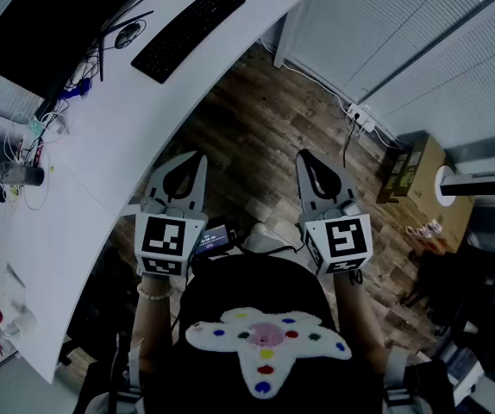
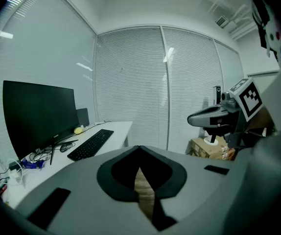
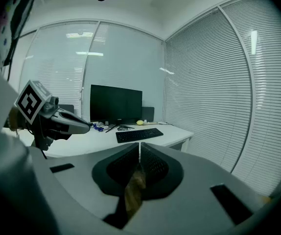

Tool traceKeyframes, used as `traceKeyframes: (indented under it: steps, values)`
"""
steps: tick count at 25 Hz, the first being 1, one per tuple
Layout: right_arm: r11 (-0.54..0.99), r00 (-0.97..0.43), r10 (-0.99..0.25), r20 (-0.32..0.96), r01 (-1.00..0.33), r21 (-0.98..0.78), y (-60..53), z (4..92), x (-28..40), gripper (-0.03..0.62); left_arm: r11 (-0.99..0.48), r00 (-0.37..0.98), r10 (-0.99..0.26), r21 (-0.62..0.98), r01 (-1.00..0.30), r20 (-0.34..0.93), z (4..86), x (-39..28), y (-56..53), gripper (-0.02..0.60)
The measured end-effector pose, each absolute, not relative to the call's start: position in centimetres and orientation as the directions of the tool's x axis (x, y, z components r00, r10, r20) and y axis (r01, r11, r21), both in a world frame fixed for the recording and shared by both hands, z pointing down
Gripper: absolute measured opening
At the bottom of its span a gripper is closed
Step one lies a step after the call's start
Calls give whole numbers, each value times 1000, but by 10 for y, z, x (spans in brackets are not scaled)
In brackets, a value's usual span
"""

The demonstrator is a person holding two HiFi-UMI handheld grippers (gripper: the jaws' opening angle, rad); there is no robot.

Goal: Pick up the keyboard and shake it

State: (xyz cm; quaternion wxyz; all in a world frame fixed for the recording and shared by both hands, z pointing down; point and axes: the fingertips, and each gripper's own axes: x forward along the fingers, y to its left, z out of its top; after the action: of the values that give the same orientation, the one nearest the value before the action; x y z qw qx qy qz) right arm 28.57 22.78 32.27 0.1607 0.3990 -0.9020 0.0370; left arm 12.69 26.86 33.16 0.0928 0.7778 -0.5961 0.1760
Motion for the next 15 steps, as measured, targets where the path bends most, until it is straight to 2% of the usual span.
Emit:
traceKeyframes:
  steps: [15]
  values:
    - [678,-638,-708,302,-734,40,222,321,286,38,-260,214,-899,-72,-963,383,330,128,265,16]
